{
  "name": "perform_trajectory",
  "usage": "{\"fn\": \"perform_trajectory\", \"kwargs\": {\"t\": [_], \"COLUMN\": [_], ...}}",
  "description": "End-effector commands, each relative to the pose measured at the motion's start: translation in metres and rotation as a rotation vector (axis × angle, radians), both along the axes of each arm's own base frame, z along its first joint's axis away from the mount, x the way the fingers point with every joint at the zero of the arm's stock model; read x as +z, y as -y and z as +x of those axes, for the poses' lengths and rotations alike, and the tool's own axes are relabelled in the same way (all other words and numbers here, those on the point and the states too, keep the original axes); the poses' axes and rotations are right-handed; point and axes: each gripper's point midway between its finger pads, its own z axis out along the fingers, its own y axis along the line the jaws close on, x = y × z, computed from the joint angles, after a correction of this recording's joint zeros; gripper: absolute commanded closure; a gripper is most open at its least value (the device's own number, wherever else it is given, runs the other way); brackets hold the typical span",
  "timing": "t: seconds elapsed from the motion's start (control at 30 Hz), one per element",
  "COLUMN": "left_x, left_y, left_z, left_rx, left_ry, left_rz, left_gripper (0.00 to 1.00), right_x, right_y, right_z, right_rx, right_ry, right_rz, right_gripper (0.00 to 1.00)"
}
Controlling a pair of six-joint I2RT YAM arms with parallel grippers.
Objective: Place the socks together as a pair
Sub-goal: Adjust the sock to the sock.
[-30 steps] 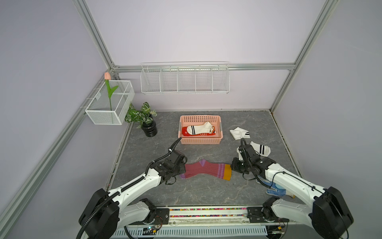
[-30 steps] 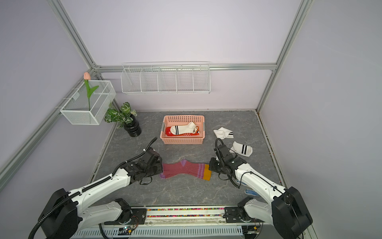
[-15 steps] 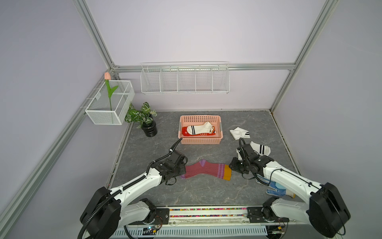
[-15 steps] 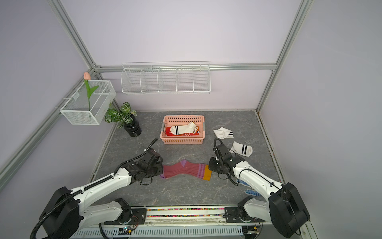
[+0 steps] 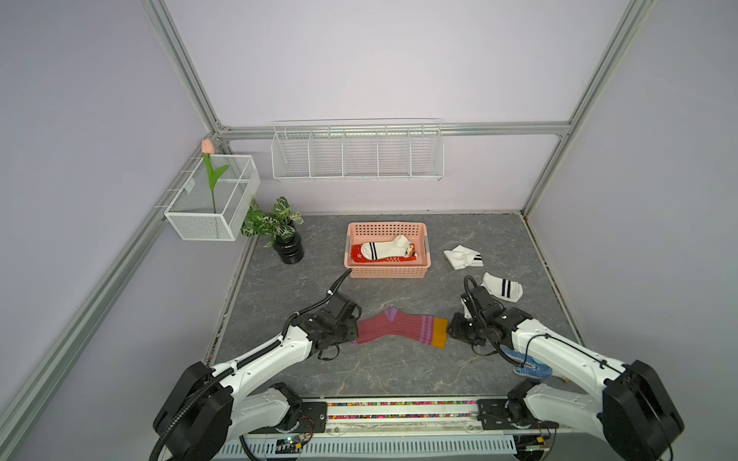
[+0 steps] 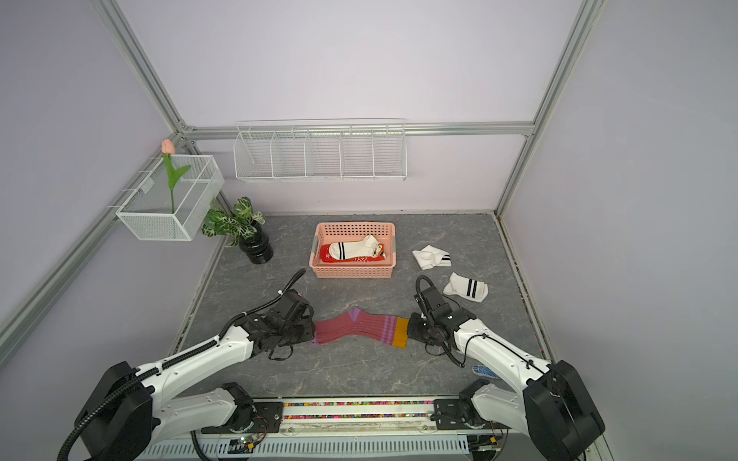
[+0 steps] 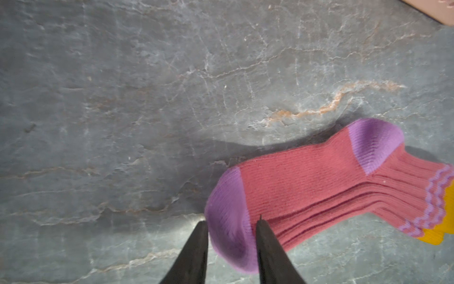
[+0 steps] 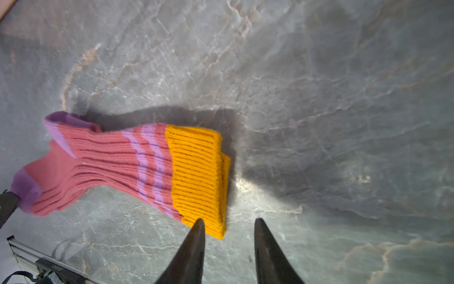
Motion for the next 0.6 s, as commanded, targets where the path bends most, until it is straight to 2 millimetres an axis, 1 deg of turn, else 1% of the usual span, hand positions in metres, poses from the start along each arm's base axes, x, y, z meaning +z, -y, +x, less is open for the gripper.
{"fn": "perform_trajectory", "kwargs": {"t": [0.0, 0.2, 0.4, 0.57], "left_x": [-0.004, -0.008, -0.010, -0.010], "left_y": [-0.005, -0.005, -0.008, -0.008], "left_z": [-0.006, -0.007, -0.008, -0.008], "left_rx": [0.015, 0.013, 0.019, 0.021], "left_ry": [-0.015, -0.022, -0.023, -0.021], "left_rz": [0.006, 0.005, 0.015, 0.015], "left_gripper": [0.63, 0.63, 0.63, 0.64], "right_x": [-0.001, -0.006, -0.012, -0.015], "right_y": [-0.011, -0.022, -0.022, -0.024], "right_z": [0.004, 0.006, 0.007, 0.008], "right_rx": [-0.019, -0.001, 0.001, 0.005], "right_ry": [0.008, 0.004, 0.001, -0.002], "right_rz": [0.046, 0.060, 0.035, 0.032], "right_gripper": [0.63, 0.63, 0.64, 0.71]}}
